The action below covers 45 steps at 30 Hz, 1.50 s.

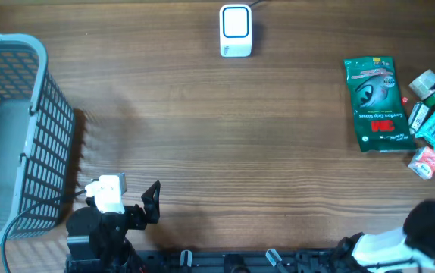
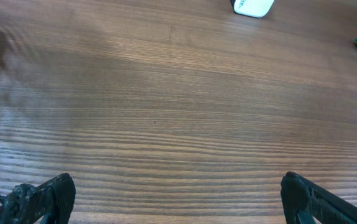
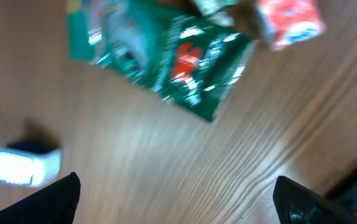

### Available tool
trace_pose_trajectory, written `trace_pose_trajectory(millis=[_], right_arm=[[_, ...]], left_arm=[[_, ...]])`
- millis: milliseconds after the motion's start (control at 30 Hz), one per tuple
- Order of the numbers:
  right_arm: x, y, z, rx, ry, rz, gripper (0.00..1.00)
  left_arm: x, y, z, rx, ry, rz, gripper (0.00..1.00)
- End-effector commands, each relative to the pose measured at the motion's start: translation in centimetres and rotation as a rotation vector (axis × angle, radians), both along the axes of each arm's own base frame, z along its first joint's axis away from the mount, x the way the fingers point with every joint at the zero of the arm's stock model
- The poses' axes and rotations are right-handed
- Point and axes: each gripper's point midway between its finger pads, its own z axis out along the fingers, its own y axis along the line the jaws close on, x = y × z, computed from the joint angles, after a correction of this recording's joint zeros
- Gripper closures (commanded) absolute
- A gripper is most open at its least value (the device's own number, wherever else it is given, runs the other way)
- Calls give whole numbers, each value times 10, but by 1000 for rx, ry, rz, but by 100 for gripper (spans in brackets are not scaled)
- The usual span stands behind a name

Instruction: Scan the item barcode

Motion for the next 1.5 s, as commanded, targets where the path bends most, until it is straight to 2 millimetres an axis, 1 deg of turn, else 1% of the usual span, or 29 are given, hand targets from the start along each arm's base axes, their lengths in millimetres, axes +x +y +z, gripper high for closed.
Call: trace_pose_trajectory(millis=[0, 67, 133, 167, 233, 267, 333, 367, 433, 467, 567, 633, 667, 700, 733, 767, 867, 933, 1000, 1033, 1133, 1233, 1333, 1400, 1467], right_arm=[[-15, 34, 59, -129, -216, 228, 0], [-27, 44, 78, -169, -275, 227, 0], [-37, 49, 91, -201, -309, 202, 0], [-41, 51, 95, -215, -321, 203, 0], [-50, 46, 102, -302, -321, 217, 0], [-52, 52, 108, -324, -353, 268, 0], [-51, 75, 119, -326, -439, 410, 0], [-49, 87, 124, -316, -482, 472, 0], [-41, 105, 134, -310, -558, 557, 0], [-34, 116, 143, -317, -614, 607, 0], [-27, 152, 178, -422, -799, 761, 0], [-33, 177, 208, -525, -977, 856, 0], [-44, 188, 223, -575, -1074, 879, 0], [-54, 193, 233, -631, -1152, 879, 0], [-63, 193, 239, -690, -1214, 863, 0], [-72, 193, 241, -747, -1268, 842, 0], [-94, 192, 232, -880, -1396, 784, 0], [-104, 186, 211, -980, -1472, 718, 0], [-108, 184, 192, -1048, -1540, 674, 0], [-108, 182, 178, -1088, -1582, 648, 0], [-103, 181, 134, -1125, -1655, 618, 0], [-97, 178, 98, -1129, -1658, 595, 0], [-80, 174, 62, -1086, -1610, 583, 0], [-72, 171, 46, -1071, -1569, 567, 0], [-63, 168, 26, -1051, -1522, 555, 1]], left_arm=[[1, -1, 1, 0, -11, -5, 0], [1, -1, 1, 0, -11, -5, 0], [1, -1, 1, 0, -11, -5, 0], [1, -1, 1, 0, -11, -5, 0], [1, -1, 1, 0, -11, -5, 0], [1, -1, 1, 0, -11, -5, 0], [1, -1, 1, 0, -11, -5, 0], [1, -1, 1, 0, -11, -5, 0], [1, -1, 1, 0, -11, -5, 0], [1, -1, 1, 0, -11, -5, 0], [1, -1, 1, 0, -11, -5, 0], [1, -1, 1, 0, -11, -5, 0], [1, -1, 1, 0, -11, -5, 0], [1, -1, 1, 0, -11, -5, 0], [1, -1, 1, 0, -11, -5, 0], [1, -1, 1, 0, -11, -5, 0], [1, -1, 1, 0, -11, -5, 0], [1, -1, 1, 0, -11, -5, 0], [1, -1, 1, 0, -11, -5, 0], [1, -1, 1, 0, -11, -5, 0], [1, -1, 1, 0, -11, -5, 0], [1, -1, 1, 0, -11, -5, 0], [1, -1, 1, 0, -11, -5, 0], [1, -1, 1, 0, -11, -5, 0], [1, -1, 1, 0, -11, -5, 0]])
